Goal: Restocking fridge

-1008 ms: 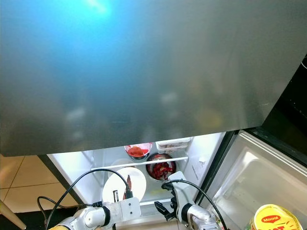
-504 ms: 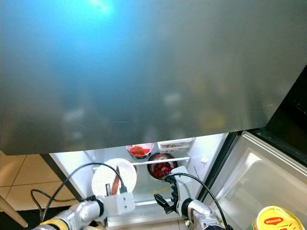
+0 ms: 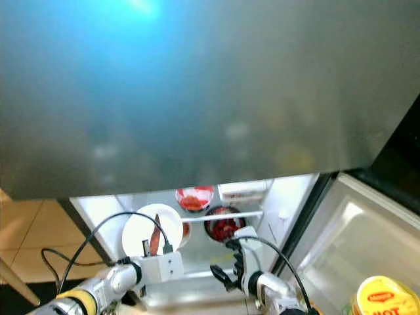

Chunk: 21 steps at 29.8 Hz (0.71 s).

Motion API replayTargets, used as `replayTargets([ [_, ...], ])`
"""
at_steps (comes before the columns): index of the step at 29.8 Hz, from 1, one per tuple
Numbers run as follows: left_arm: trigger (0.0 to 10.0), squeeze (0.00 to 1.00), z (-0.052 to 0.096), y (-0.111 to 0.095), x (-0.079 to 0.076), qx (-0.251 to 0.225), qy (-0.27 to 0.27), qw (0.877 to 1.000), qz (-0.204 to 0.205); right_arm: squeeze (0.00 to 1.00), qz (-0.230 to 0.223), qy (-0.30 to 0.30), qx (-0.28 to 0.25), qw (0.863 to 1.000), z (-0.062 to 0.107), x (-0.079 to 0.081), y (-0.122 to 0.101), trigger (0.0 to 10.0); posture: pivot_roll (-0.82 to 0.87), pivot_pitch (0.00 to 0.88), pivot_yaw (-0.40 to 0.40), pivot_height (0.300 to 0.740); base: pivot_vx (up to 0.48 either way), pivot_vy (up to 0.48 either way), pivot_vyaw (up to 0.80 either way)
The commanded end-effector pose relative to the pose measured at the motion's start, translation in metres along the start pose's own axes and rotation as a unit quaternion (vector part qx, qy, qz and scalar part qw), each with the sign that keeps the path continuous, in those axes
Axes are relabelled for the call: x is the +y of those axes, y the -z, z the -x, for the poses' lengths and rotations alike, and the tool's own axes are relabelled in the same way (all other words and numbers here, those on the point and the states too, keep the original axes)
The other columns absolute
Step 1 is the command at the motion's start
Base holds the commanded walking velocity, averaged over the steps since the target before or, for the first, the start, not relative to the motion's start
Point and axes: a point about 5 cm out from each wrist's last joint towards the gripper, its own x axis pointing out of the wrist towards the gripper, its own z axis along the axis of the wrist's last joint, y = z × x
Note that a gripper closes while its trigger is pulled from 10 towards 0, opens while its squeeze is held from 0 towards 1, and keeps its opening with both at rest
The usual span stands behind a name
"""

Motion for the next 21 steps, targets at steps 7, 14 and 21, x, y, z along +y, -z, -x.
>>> replayTargets([
  [7, 10.0, 0.00, -0.001, 0.000, 0.001, 0.012, -0.006, 1.000, 0.006, 0.00, -0.015, -0.006, -0.016, 1.000, 0.000, 0.001, -0.002, 10.0, -0.01, 0.000, 0.045, 0.615, 0.000, 0.000, 0.00],
  [14, 10.0, 0.00, -0.006, -0.023, 0.034, -0.019, -0.044, 0.999, -0.005, 0.00, 0.011, -0.050, -0.051, 0.997, -0.004, 0.006, -0.025, 10.0, -0.01, 0.000, 0.049, 0.586, 0.000, 0.000, 0.00],
  [21, 10.0, 0.00, -0.006, -0.036, 0.052, -0.042, -0.060, 0.997, -0.006, 0.00, 0.039, -0.093, -0.085, 0.991, -0.003, 0.009, -0.046, 10.0, -0.01, 0.000, 0.049, 0.566, 0.000, 0.000, 0.00],
])
